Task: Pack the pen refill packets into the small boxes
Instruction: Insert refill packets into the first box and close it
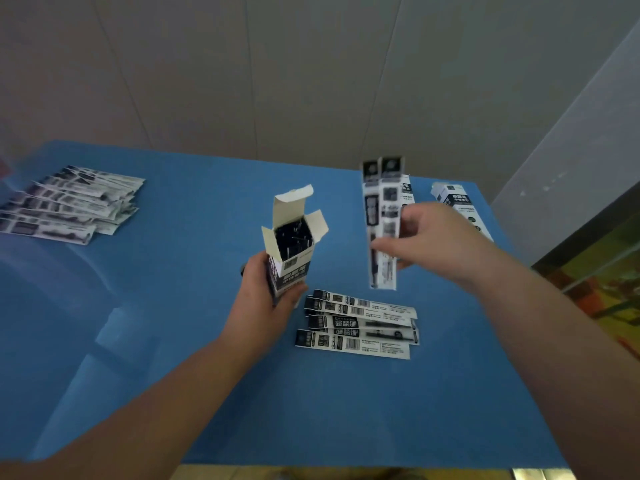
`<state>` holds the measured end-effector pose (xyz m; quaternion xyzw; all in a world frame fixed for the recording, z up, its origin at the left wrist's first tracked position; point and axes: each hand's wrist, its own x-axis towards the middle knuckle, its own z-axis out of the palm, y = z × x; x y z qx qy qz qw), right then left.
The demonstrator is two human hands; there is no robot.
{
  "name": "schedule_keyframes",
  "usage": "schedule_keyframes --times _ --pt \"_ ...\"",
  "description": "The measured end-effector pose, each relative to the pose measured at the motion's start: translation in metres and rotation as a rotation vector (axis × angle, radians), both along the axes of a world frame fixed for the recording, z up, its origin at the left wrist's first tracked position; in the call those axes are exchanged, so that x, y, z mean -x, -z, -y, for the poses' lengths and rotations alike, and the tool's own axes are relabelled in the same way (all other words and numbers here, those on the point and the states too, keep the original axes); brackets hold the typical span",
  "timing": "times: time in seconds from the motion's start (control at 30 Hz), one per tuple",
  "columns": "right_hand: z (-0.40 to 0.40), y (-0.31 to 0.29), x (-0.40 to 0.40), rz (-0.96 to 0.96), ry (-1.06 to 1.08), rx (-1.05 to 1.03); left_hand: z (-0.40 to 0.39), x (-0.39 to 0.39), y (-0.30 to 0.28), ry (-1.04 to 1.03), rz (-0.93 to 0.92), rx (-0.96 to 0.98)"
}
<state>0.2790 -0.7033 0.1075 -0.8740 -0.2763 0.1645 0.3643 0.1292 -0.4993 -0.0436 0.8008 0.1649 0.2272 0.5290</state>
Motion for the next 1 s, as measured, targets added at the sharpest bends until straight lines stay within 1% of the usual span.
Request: schedule_keyframes --times 0.07,0.17,0.23,0.3,0.43,0.6,0.7,0.9,1.0 --pt "0.0 -0.016 0.006 -0.082 -0.028 -0.217 0.0 0.0 -0.001 0.006 0.014 -0.006" --pt "-0.005 -0.038 0.021 -0.173 -0.138 -0.557 -0.001 0.0 -0.002 0.008 0.02 -0.01" --pt "-0.014 -0.044 0.032 -0.176 -0.201 -0.68 0.0 0.0 -0.002 0.004 0.017 -0.016" --pt "-0.024 -0.043 0.041 -0.15 -0.238 -0.727 0.0 -0.001 -0.001 -0.001 0.019 -0.022" --pt "-0.039 -0.039 0.046 -0.11 -0.26 -0.682 -0.001 0.001 -0.001 0.01 0.026 -0.026" --pt "-0.048 -0.041 0.04 -0.006 -0.299 -0.465 -0.001 -0.001 -0.003 0.028 0.056 -0.052" --pt "-0.052 -0.046 0.035 0.022 -0.326 -0.402 -0.001 -0.002 -0.002 0.034 0.051 -0.056" --pt "-0.063 -0.062 0.029 0.04 -0.469 -0.269 -0.004 -0.004 -0.002 0.041 0.043 -0.065" --pt "-0.071 -0.068 0.027 0.07 -0.496 -0.197 -0.003 -0.004 -0.003 0.043 0.044 -0.072"
